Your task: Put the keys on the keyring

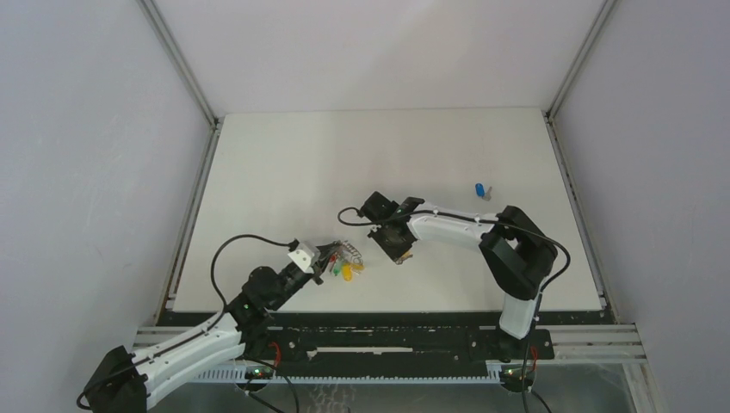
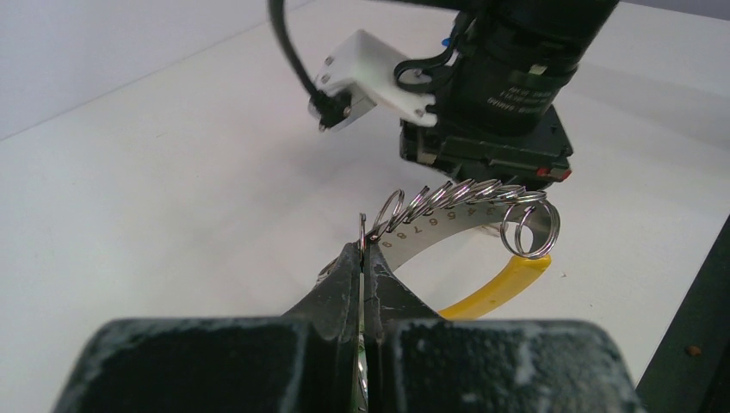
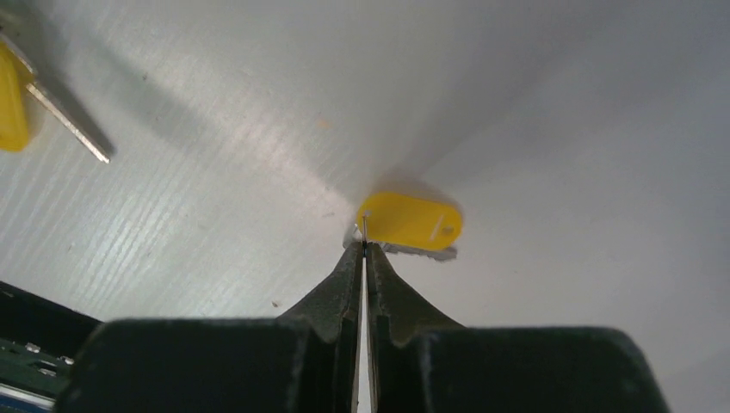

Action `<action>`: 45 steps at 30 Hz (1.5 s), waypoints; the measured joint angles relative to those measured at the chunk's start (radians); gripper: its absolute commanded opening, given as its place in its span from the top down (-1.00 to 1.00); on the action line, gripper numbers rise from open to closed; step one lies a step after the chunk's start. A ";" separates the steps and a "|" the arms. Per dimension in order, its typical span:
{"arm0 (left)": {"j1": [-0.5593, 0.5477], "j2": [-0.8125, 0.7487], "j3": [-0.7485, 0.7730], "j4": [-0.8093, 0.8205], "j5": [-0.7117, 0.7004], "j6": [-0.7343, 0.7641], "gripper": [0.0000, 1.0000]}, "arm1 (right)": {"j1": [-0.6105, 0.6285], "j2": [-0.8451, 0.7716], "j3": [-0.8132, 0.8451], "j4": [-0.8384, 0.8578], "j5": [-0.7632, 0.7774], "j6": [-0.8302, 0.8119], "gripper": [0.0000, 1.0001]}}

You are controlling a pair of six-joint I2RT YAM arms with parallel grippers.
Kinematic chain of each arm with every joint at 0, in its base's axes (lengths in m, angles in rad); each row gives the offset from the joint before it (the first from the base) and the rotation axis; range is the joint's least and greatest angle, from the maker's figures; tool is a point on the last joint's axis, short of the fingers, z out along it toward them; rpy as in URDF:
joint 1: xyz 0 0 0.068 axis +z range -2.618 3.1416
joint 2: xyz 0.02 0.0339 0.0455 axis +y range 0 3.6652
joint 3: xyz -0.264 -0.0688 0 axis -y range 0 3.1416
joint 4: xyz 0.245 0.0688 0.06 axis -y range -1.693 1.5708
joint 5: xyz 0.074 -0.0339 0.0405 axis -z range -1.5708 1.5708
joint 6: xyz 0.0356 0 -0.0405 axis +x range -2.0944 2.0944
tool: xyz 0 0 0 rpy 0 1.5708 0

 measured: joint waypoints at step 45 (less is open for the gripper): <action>0.000 -0.126 0.000 -0.047 -0.006 0.008 1.00 | 0.174 -0.955 -0.747 0.462 0.165 0.124 1.00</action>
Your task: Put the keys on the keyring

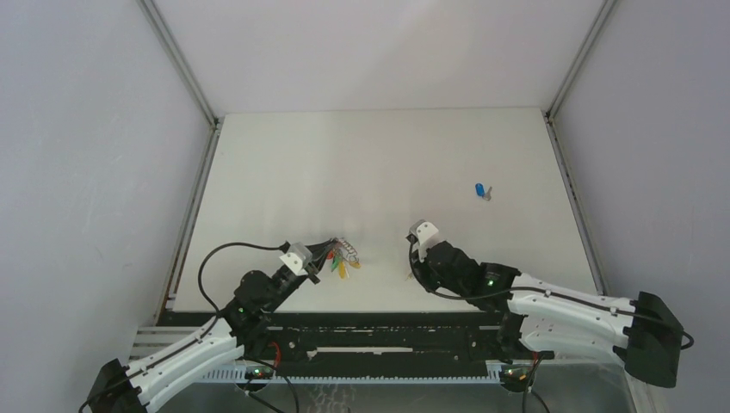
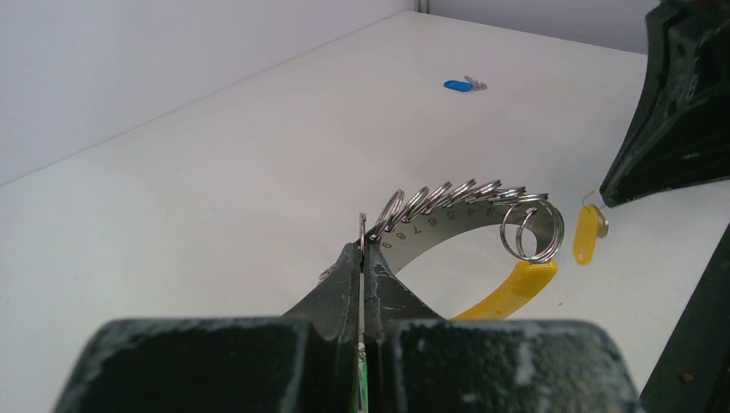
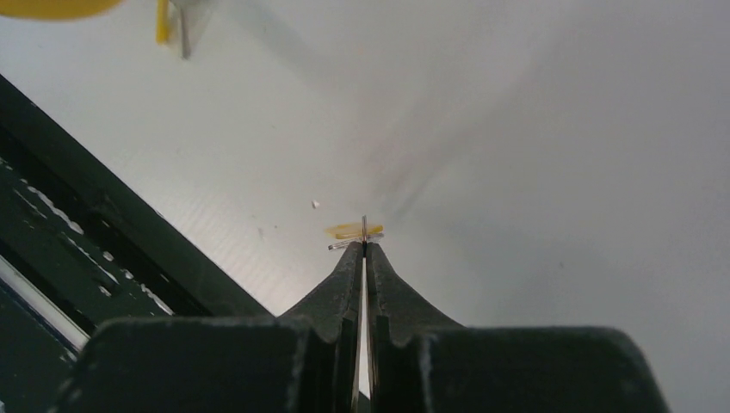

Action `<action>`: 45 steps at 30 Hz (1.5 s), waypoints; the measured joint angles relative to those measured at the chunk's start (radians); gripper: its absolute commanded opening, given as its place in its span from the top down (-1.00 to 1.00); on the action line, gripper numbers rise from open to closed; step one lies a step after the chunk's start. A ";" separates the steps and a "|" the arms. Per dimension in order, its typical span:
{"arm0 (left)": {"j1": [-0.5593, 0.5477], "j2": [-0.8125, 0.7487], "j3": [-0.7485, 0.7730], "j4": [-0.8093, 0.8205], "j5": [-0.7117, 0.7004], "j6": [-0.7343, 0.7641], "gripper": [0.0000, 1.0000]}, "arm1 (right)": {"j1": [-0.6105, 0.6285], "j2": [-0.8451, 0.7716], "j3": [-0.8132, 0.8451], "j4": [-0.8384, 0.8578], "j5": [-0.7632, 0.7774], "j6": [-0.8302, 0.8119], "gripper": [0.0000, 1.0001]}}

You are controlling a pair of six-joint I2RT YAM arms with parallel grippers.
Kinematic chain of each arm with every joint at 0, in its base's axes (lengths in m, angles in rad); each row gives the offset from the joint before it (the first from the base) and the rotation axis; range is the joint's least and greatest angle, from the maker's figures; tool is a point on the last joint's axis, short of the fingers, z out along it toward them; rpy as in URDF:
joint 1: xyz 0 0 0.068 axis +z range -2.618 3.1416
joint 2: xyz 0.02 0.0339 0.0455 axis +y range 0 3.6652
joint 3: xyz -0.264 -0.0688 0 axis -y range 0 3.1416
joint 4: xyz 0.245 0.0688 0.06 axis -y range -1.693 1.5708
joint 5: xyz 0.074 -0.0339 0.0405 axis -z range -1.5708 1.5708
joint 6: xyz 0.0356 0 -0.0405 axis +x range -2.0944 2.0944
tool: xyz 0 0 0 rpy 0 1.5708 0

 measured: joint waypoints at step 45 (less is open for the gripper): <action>0.000 0.033 0.000 0.008 -0.003 0.000 1.00 | -0.254 0.686 0.114 0.551 -0.220 -0.233 0.83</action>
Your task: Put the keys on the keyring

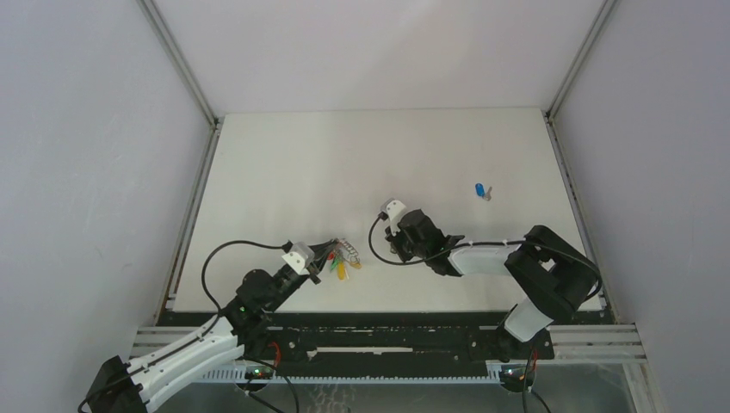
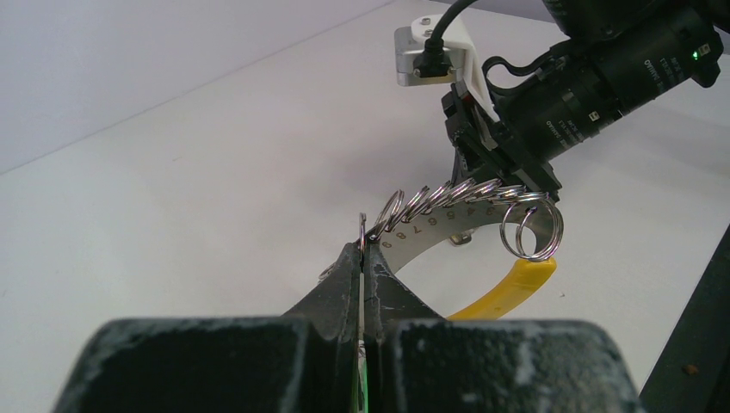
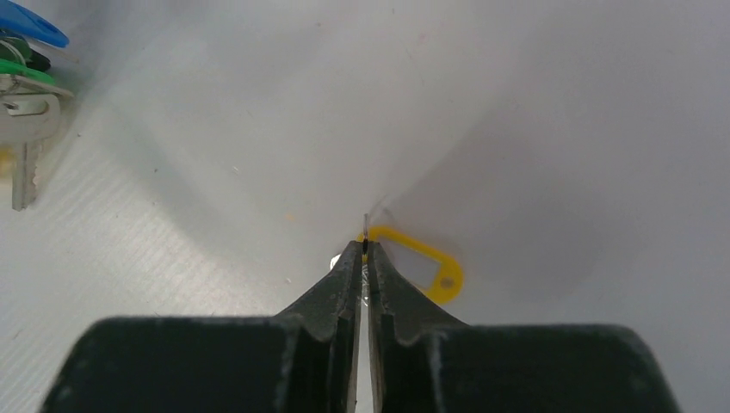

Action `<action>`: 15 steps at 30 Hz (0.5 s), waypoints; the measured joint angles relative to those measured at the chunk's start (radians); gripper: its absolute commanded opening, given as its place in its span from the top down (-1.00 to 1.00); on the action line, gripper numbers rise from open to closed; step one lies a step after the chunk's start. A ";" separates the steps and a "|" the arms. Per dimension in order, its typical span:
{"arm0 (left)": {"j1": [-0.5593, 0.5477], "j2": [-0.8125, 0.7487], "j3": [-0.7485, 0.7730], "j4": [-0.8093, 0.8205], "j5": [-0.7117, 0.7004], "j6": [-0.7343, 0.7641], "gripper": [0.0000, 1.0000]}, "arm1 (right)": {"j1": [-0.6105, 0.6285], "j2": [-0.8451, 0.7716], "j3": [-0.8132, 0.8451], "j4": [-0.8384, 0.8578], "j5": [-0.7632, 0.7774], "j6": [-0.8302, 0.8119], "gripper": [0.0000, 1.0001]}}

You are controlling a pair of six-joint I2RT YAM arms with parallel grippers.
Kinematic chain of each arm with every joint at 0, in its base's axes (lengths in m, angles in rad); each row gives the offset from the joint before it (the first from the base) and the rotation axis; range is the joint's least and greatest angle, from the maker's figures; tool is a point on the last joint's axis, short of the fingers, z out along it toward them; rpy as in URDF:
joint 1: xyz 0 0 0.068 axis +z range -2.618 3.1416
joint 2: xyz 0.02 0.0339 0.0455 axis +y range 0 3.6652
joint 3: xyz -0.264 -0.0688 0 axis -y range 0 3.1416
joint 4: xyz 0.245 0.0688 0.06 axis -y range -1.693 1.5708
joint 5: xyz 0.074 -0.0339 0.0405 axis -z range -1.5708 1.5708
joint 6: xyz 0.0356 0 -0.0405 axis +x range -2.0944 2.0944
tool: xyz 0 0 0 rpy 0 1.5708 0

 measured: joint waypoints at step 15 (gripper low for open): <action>0.000 -0.012 0.000 -0.001 -0.014 0.000 0.99 | -0.018 0.011 0.356 -0.511 -0.063 -0.013 0.53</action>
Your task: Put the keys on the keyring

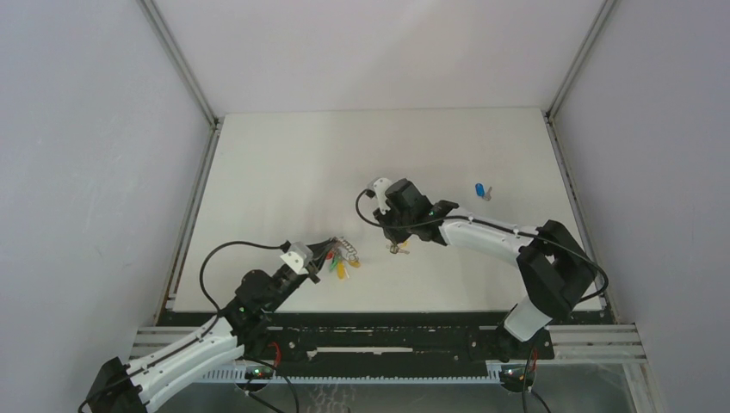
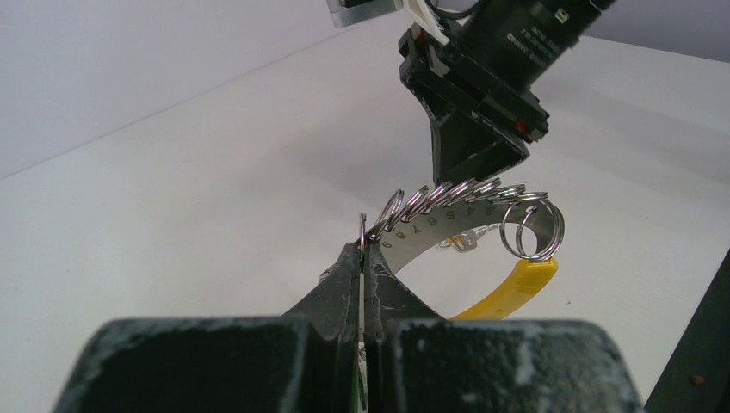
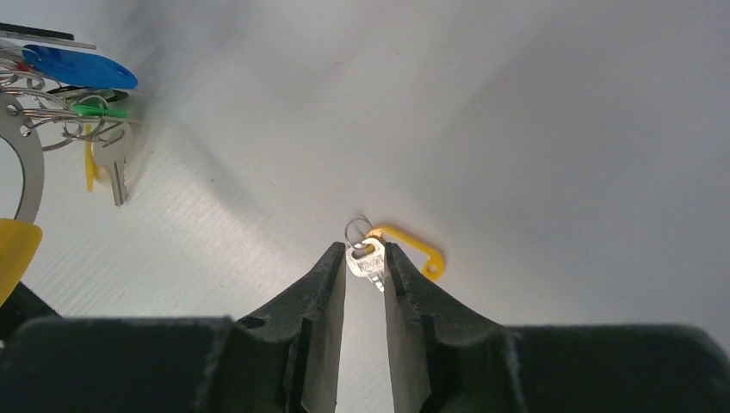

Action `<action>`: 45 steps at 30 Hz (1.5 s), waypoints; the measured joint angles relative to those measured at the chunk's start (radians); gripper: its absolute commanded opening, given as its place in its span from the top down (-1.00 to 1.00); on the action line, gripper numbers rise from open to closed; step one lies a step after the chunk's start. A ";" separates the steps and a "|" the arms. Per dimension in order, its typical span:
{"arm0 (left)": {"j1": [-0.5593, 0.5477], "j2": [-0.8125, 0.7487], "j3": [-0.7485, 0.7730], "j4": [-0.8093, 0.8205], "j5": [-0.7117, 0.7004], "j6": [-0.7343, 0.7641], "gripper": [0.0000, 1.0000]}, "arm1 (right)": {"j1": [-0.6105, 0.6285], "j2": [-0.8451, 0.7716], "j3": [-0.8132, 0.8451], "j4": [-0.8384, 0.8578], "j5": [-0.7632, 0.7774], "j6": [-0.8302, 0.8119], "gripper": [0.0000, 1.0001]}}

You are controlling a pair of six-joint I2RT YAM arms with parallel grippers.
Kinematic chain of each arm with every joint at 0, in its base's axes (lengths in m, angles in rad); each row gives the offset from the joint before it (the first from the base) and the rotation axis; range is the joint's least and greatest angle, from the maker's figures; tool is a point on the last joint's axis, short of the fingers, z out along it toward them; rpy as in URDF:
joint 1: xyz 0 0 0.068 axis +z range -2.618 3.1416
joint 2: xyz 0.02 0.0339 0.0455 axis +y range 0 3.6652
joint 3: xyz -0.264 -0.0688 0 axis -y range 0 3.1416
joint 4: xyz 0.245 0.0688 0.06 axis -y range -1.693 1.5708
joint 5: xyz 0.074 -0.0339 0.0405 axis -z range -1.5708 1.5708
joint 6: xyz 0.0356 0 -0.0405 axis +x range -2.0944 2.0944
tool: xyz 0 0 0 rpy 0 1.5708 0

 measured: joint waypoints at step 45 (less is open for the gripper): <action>0.000 -0.106 0.000 -0.051 -0.095 -0.001 1.00 | 0.196 0.540 0.607 -0.685 0.361 -0.037 0.58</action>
